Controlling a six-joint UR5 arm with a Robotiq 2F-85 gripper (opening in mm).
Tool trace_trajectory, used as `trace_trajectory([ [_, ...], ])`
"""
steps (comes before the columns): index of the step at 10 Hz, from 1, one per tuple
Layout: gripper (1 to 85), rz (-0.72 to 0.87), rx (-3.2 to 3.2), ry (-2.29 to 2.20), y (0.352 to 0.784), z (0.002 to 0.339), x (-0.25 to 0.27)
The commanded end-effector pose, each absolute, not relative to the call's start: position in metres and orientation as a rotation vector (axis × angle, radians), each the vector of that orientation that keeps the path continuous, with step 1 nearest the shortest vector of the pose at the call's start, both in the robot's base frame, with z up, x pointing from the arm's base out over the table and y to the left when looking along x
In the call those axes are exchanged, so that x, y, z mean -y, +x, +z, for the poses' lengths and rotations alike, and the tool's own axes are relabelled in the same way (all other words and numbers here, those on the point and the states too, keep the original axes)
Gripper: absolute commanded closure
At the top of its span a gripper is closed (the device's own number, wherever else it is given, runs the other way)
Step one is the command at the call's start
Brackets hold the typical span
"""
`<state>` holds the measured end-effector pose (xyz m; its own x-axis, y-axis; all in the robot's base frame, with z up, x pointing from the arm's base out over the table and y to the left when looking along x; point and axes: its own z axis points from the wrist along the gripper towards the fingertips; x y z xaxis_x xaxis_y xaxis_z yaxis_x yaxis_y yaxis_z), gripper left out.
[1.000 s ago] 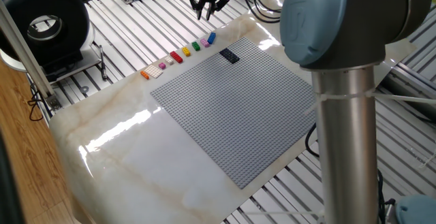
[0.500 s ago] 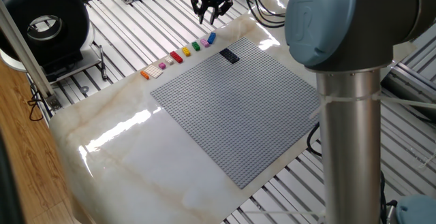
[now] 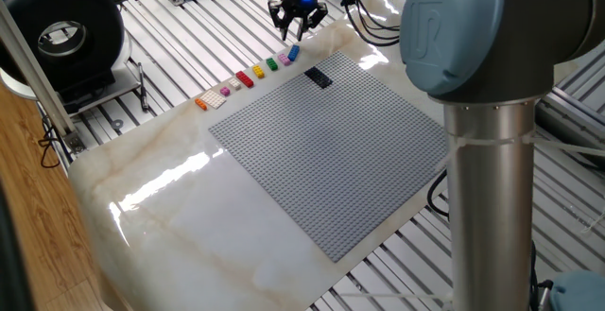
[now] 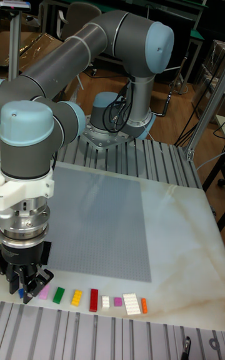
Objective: Stack small Lego blocks one on top of the other
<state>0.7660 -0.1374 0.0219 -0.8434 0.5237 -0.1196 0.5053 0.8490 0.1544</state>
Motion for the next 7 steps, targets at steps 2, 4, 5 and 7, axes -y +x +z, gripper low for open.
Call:
trace_trajectory([
  [2, 42.3, 0.140, -2.867, 0.825, 0.761, 0.023, 0.142],
  [4, 40.7, 0.148, -2.858, 0.823, 0.763, 0.020, 0.137],
  [5, 40.3, 0.165, -2.856, 0.824, 0.765, 0.019, 0.131],
  [7, 40.3, 0.152, -2.855, 0.823, 0.764, 0.017, 0.127],
])
